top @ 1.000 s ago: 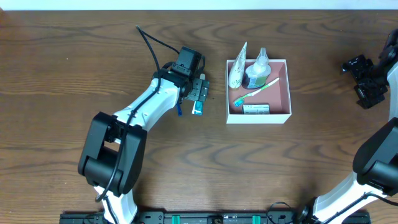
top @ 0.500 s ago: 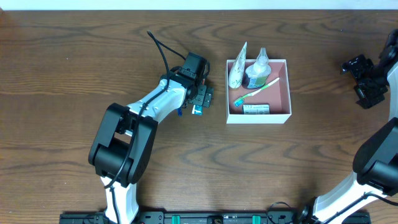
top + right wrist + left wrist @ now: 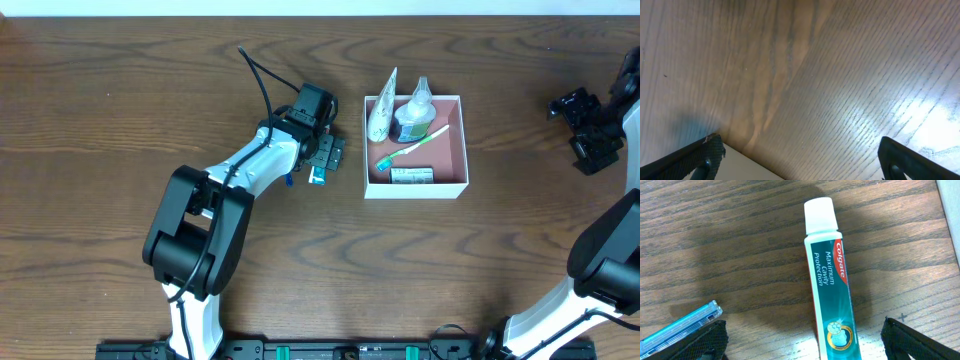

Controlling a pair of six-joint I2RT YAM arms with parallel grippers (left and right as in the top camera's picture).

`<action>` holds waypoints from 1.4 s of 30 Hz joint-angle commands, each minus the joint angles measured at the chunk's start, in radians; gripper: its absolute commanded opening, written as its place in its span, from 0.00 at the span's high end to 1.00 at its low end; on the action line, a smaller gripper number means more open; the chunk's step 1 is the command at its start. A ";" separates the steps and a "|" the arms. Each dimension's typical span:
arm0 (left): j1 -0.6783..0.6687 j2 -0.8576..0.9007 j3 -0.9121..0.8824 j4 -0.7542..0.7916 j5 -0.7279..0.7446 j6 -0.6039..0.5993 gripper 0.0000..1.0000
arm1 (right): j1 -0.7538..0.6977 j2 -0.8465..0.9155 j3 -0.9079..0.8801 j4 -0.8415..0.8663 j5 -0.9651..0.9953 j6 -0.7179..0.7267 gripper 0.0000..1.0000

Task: Pack container
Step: 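Grasp the Colgate toothpaste tube with the left gripper and lift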

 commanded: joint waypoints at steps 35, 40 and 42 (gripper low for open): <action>-0.012 0.058 -0.003 0.023 0.041 0.016 0.55 | 0.001 0.000 0.000 -0.001 0.000 0.011 0.01; -0.012 0.058 -0.003 0.023 0.041 0.017 0.57 | 0.001 0.000 0.000 -0.001 0.000 0.011 0.01; -0.011 0.056 -0.003 0.023 0.041 0.017 0.58 | 0.001 0.000 0.000 -0.001 0.000 0.011 0.01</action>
